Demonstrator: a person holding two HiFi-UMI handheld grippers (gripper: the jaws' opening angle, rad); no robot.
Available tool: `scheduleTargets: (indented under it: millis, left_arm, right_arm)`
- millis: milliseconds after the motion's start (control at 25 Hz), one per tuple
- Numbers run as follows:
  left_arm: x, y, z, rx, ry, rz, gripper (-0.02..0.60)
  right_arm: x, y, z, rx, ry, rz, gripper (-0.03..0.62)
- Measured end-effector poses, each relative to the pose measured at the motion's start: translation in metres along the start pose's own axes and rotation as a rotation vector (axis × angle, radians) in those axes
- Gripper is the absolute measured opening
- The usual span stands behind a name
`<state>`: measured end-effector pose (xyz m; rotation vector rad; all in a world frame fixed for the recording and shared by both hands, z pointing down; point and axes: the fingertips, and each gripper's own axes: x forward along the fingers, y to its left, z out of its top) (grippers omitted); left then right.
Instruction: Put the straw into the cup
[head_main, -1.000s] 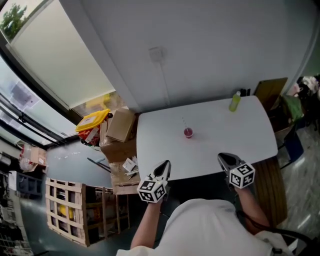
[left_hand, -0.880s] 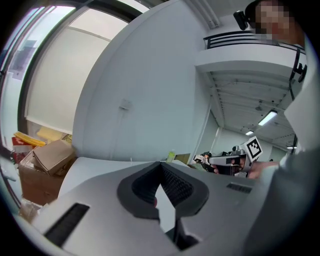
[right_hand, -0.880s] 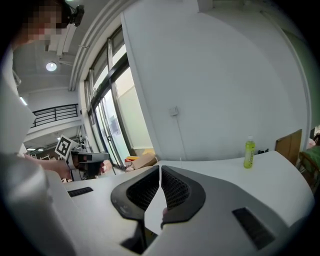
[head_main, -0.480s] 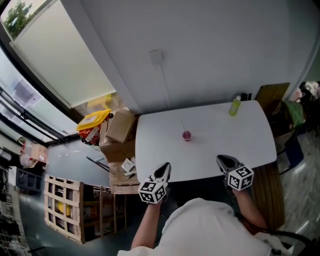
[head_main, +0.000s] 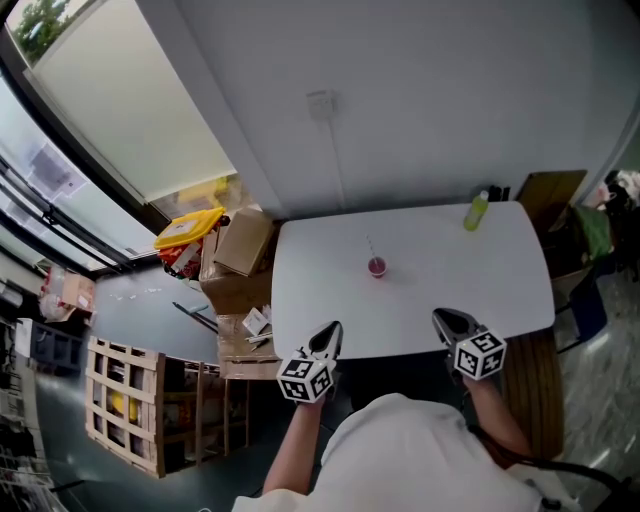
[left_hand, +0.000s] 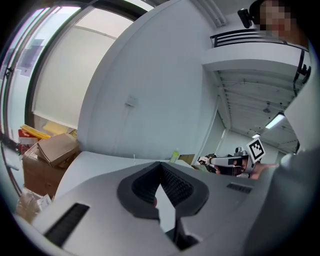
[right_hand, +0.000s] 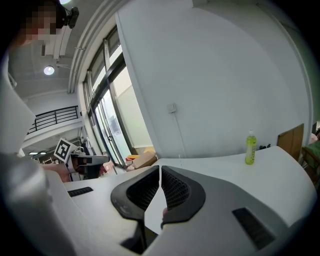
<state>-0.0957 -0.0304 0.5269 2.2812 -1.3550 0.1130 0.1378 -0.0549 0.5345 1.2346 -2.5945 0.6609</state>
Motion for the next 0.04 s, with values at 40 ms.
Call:
scheduleTargets:
  millis: [40]
  left_arm:
    - [0.0004,0.0004,0.0004,-0.003,-0.001,0.000,0.002]
  right_arm:
    - [0.0012,0.0007,0.0001,-0.001,0.001,0.003,0.041]
